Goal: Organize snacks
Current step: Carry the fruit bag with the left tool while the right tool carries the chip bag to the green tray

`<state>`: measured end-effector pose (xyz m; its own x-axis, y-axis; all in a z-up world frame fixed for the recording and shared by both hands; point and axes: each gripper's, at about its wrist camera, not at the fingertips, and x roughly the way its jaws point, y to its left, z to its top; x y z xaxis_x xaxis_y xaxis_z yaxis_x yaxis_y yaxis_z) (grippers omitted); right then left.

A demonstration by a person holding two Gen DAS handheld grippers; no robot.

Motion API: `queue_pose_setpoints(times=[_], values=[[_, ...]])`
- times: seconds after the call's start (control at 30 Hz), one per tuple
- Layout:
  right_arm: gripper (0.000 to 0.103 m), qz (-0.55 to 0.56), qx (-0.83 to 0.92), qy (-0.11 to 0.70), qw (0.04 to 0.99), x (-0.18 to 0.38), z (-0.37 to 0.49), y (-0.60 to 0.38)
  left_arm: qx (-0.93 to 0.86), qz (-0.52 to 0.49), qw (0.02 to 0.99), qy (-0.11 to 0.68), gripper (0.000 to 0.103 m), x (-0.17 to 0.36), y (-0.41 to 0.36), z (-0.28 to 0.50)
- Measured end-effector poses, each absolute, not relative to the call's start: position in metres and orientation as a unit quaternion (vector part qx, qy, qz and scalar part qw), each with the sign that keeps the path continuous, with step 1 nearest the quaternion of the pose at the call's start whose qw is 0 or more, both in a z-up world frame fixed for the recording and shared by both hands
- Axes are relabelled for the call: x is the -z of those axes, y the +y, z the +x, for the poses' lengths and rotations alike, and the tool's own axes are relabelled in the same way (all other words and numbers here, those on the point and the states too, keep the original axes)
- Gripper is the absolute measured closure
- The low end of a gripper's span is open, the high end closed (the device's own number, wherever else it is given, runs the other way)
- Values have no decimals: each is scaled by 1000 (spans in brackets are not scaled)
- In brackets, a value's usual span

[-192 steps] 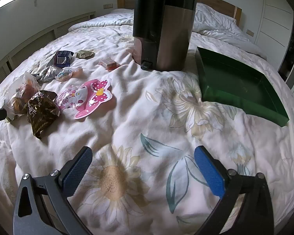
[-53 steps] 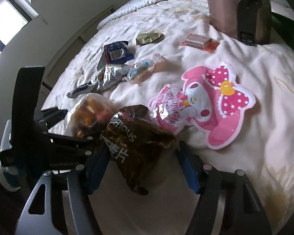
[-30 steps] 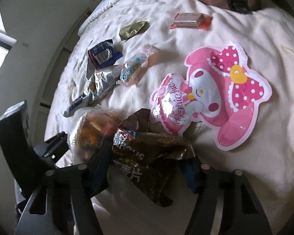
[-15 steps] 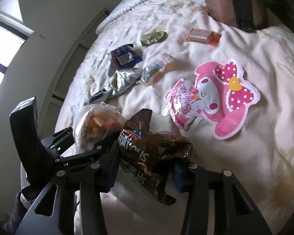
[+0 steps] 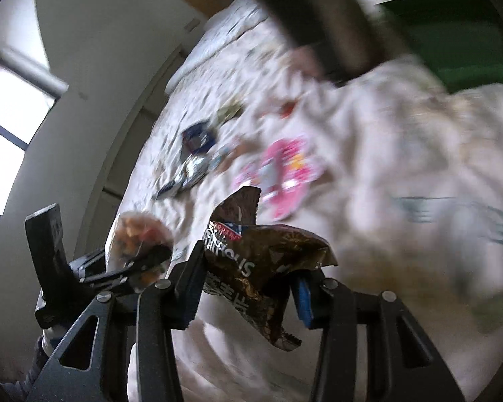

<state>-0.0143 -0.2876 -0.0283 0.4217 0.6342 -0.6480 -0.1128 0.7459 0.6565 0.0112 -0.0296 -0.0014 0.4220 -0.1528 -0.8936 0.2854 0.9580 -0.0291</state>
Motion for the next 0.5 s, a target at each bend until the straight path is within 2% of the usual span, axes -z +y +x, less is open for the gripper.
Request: queue_pose_setpoints(times=[0.23, 0.5], values=[[74, 300, -144, 436, 836, 10, -20, -415, 206, 83, 823, 522, 59, -15, -148, 26], [74, 267, -60, 388, 880, -18, 21, -531, 275, 68, 811, 512, 59, -31, -285, 79]])
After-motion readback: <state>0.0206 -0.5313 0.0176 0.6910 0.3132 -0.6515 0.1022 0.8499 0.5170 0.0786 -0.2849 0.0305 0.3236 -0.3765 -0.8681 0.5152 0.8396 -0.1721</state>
